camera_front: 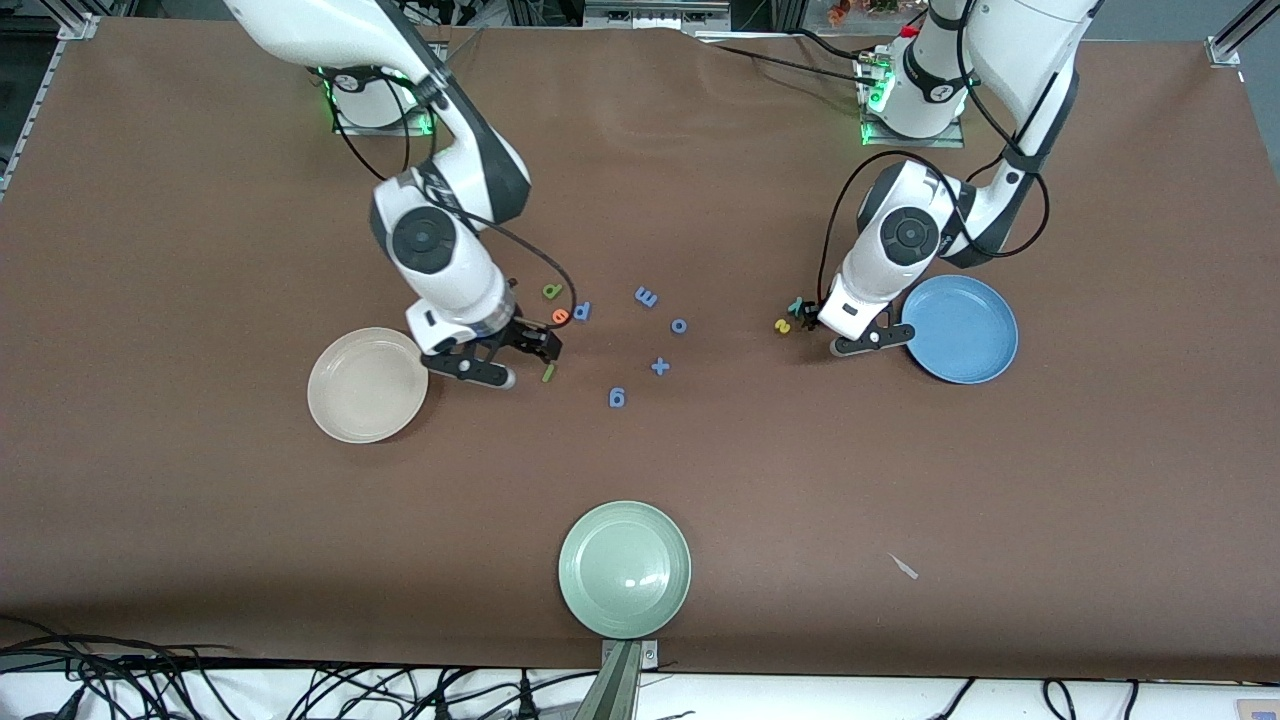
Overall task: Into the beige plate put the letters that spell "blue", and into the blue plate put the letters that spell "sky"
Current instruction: 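Grasp the yellow K with the left gripper while the right gripper grasps the l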
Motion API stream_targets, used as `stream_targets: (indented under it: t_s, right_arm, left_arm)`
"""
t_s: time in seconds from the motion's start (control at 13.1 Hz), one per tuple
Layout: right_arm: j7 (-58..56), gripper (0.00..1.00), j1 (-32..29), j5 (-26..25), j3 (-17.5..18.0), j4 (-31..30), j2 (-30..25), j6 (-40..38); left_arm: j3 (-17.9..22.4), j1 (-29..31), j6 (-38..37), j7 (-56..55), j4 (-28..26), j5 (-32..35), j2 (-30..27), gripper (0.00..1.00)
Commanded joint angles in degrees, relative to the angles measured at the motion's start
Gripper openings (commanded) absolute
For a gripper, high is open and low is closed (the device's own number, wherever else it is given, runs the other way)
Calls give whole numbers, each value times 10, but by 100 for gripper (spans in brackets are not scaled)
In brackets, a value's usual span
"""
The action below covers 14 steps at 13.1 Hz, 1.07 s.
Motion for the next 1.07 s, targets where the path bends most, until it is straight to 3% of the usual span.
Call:
stream_targets:
  t_s: [0.0,0.31,0.69,0.84,0.99]
  right_arm:
    - [34,99,2,-25,-4,23,41,28]
    - [37,97,7,-25,-4,60,81,31]
    - [92,95,31,-56,-14,61,116,61]
    - [92,86,30,-57,-14,61,117,61]
    - [92,67,30,-57,-14,60,117,61]
  left_arm:
    - [3,-4,4,3,-3,23,-3,67]
    - [3,-4,2,2,-8,23,-9,66]
    - [2,-4,2,2,-11,23,-10,47]
    - [2,-4,1,0,-11,23,-12,42]
    - [-1,-4,-12,0,-9,23,-16,34]
